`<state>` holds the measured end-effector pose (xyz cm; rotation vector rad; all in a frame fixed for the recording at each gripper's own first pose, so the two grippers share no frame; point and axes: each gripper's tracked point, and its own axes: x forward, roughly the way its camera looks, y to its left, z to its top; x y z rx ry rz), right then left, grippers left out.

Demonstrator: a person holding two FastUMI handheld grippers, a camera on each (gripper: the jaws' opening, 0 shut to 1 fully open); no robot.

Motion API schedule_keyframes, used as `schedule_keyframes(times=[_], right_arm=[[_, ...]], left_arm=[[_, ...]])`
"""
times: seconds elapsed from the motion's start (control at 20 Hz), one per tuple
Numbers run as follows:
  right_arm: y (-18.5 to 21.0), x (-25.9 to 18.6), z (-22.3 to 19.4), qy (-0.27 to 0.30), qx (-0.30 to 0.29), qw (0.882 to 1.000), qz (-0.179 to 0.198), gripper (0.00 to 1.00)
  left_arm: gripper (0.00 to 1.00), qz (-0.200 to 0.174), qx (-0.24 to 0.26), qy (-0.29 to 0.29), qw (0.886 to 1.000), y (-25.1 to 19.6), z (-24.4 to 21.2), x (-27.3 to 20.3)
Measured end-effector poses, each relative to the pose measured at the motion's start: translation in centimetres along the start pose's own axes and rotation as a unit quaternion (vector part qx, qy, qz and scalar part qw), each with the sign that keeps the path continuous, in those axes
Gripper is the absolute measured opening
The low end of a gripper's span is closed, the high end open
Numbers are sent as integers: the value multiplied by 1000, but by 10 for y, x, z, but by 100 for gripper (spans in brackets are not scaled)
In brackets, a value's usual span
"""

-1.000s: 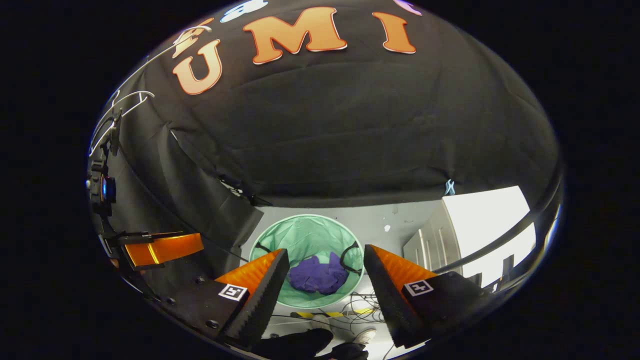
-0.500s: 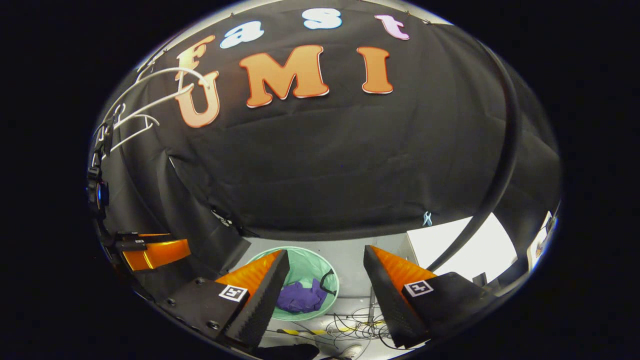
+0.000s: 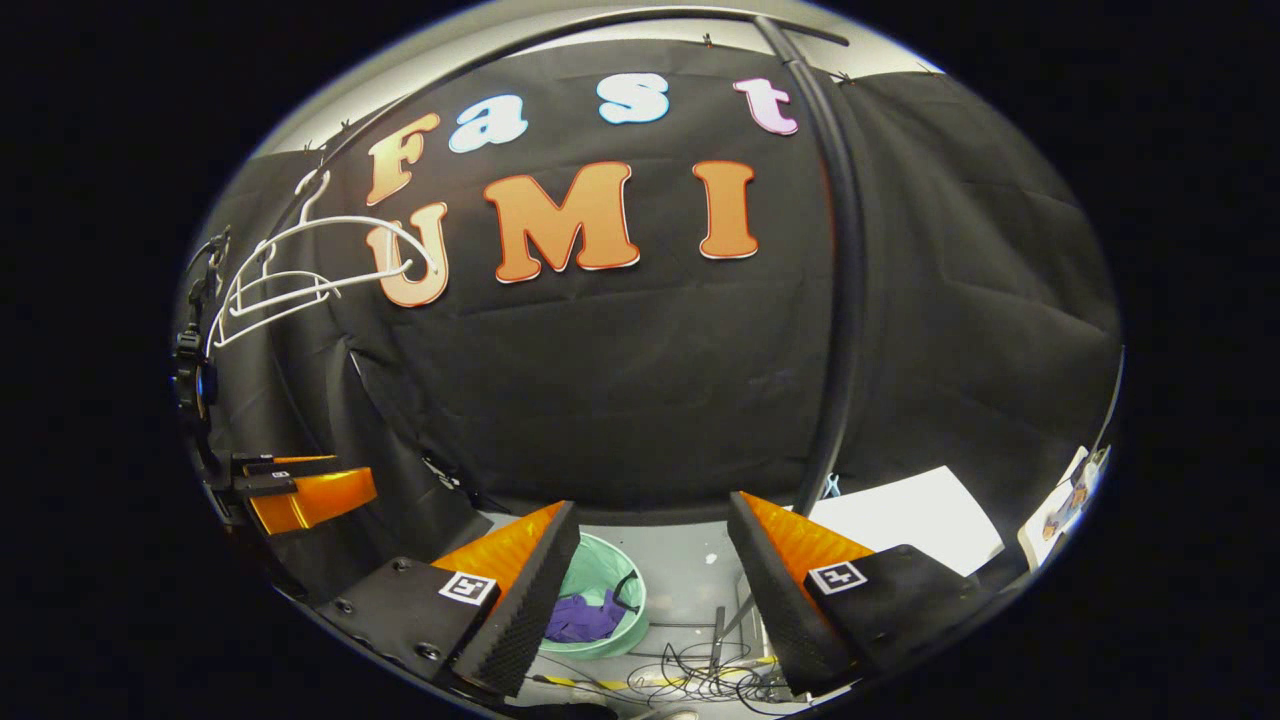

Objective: Grasp the clothes on the hanger with both hands and then place them into the laundry hamper below.

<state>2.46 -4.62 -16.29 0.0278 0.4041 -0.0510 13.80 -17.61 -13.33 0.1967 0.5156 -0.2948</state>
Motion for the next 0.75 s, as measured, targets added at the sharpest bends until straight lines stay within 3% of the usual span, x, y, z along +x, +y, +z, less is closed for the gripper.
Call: schedule_keyframes(times=[0.25, 0.35, 0.55, 0.6, 0.75], right_arm=[[-20, -36, 14, -35, -10, 999, 8, 98], [-23, -51, 20, -48, -13, 999, 17, 98], [-29, -75, 36, -83, -34, 996, 20, 98], [-28, -82, 41, -93, -38, 995, 23, 89], [-19, -91, 56, -116, -44, 992, 35, 89]], left_arm=[[96, 16, -29, -40, 999, -15, 11, -44], [99, 31, -36, -60, 997, -14, 18, -54], [95, 62, -41, -100, 992, -10, 28, -83], [95, 70, -44, -103, 991, -8, 29, -91], [93, 85, -57, -123, 987, 2, 36, -113]])
